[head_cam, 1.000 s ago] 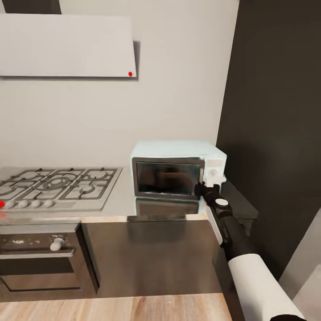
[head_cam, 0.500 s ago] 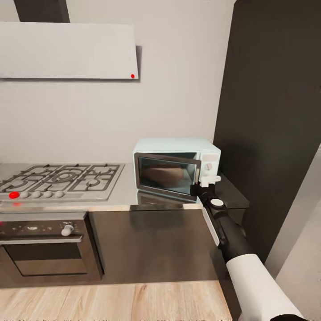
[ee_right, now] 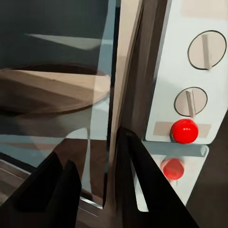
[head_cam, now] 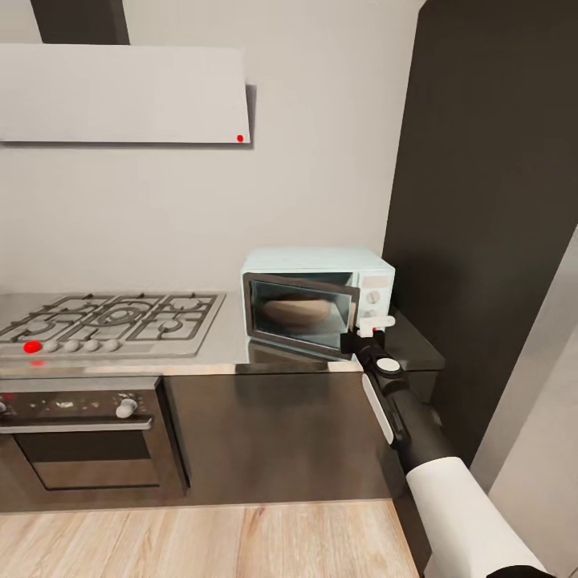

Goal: In the kitchen, take the popcorn bag from the countertop, put it into the microwave, and heat it until the popcorn is cooked so the cooked popcorn ends up inside the bag.

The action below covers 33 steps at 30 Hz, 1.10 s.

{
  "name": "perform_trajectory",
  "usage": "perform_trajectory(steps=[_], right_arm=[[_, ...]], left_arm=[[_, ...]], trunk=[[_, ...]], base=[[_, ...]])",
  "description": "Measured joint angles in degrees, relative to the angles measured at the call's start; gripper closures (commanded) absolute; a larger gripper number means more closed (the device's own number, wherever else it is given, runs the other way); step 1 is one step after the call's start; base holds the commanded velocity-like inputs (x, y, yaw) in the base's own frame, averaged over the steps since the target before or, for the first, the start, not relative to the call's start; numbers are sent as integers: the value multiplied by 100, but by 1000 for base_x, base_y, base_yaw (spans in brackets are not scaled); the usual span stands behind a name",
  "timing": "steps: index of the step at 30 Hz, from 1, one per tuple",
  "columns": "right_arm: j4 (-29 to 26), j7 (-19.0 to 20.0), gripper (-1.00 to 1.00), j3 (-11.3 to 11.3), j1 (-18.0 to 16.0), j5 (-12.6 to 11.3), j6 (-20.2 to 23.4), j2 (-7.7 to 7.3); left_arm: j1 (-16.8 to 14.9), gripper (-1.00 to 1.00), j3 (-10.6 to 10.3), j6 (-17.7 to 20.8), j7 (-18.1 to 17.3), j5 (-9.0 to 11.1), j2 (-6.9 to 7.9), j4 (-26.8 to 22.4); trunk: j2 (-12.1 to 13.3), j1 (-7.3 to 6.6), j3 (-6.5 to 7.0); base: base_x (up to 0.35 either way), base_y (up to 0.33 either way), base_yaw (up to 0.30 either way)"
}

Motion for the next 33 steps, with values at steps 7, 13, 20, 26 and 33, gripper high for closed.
perform_trajectory(steps=[7,13,20,26,33], right_arm=[[3,18,-100,-408,-1,64,41,-17],[3,32,-100,-514,-1,41,11,-11],[3,121,-100,-517,-1,38,10,-38],[-10,1014,-100,-492,162,132,44,-331],[-9,1450,-100,-522,689,116,16,-831]], left_arm=[[1,-100,0,1,0,-2,0,-2],[1,-100,0,1,0,0,0,-2],[1,-100,3,1,0,-2,0,-2],[2,-100,1,1,0,0,0,-3],[2,-100,2,1,1,2,0,-3]], trunk=[[0,0,0],[0,0,0],[0,0,0],[0,0,-1],[0,0,0]], base=[[0,0,0],[0,0,0],[0,0,0],[0,0,0],[0,0,0]])
